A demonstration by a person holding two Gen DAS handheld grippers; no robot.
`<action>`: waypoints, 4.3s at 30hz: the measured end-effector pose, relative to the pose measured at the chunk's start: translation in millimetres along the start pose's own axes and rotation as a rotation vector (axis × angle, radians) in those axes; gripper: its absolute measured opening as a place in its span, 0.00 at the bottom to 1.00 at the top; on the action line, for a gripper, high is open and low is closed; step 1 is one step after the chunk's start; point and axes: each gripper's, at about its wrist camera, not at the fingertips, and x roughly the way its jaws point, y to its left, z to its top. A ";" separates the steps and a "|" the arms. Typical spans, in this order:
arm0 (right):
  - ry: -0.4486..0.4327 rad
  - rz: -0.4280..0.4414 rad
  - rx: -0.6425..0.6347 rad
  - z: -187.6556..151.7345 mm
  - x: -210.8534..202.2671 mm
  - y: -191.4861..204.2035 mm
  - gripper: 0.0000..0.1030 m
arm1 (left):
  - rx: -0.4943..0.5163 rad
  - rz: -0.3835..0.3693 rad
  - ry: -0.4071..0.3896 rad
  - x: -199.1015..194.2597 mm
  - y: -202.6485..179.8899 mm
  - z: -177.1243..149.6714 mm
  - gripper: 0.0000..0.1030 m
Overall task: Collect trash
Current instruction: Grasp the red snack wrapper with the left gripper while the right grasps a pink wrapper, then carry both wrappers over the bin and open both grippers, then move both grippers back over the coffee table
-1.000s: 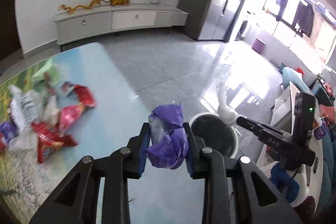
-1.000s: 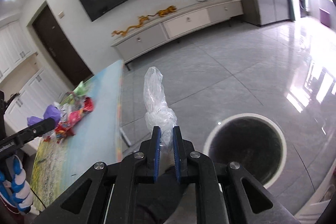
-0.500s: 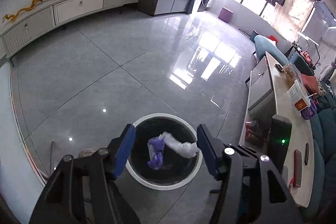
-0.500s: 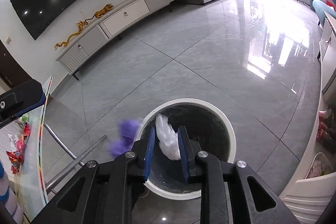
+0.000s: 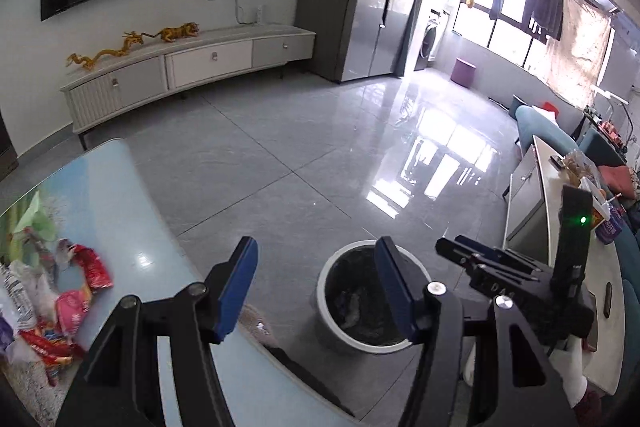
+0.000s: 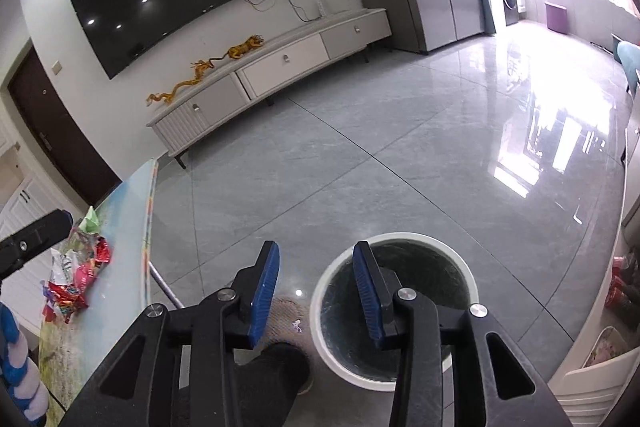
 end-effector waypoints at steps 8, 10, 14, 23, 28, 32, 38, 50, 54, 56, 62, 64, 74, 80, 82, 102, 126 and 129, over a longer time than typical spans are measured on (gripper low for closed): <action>0.013 0.152 -0.149 7.8 5.8 96.4 0.35 | -0.155 0.191 -0.049 -71.0 115.7 -53.0 0.57; 0.032 0.190 -0.183 7.3 14.5 119.6 0.35 | -0.200 0.238 -0.038 -77.6 142.6 -65.4 0.57; 0.120 0.307 -0.250 3.0 46.2 177.3 0.35 | -0.290 0.303 0.003 -74.2 186.9 -85.1 0.56; 0.359 0.491 -0.309 -27.4 132.6 274.9 0.35 | -0.411 0.267 0.084 -33.8 224.2 -103.4 0.36; 0.452 0.525 -0.256 -43.0 161.8 284.7 0.35 | -0.445 0.220 0.083 -31.1 237.3 -111.2 0.16; 0.484 0.549 -0.217 -47.2 173.5 289.0 0.35 | -0.453 0.202 0.059 -38.5 239.2 -117.9 0.08; 0.503 0.590 -0.202 -52.4 178.0 302.4 0.36 | -0.453 0.195 0.026 -54.4 236.9 -123.6 0.05; 0.443 0.617 -0.186 -55.6 128.7 283.9 0.25 | -0.440 0.204 -0.053 -104.8 217.7 -126.1 0.03; 0.373 0.621 -0.129 -37.4 100.1 250.5 0.18 | -0.415 0.195 -0.083 -119.4 200.1 -113.8 0.03; 0.324 0.613 -0.099 -26.4 84.0 229.1 0.18 | -0.389 0.179 -0.094 -121.3 186.6 -103.4 0.03; 0.218 0.571 -0.013 -5.9 49.5 162.0 0.18 | -0.307 0.098 -0.094 -105.5 137.7 -71.1 0.03; 0.177 0.542 0.021 1.0 38.7 137.9 0.18 | -0.271 0.062 -0.081 -92.9 117.8 -58.9 0.03; 0.053 0.179 0.167 9.2 17.8 -0.1 0.18 | -0.104 -0.136 0.068 16.8 6.3 -4.1 0.04; 0.066 0.027 0.208 5.3 38.0 -45.9 0.18 | -0.041 -0.196 0.135 81.7 -50.8 18.3 0.04; 0.071 -0.004 0.222 3.7 43.1 -57.1 0.20 | -0.047 -0.225 0.155 101.2 -64.0 24.0 0.06; -0.032 -0.054 0.151 21.4 11.8 -40.2 0.46 | -0.033 -0.194 0.046 60.6 -53.1 32.0 0.46; 0.037 0.270 -0.308 23.3 30.9 205.5 0.46 | -0.361 0.319 -0.118 -139.7 241.6 -103.1 0.46; 0.092 0.302 -0.351 11.6 55.3 234.8 0.46 | -0.428 0.378 -0.106 -144.9 279.6 -115.4 0.46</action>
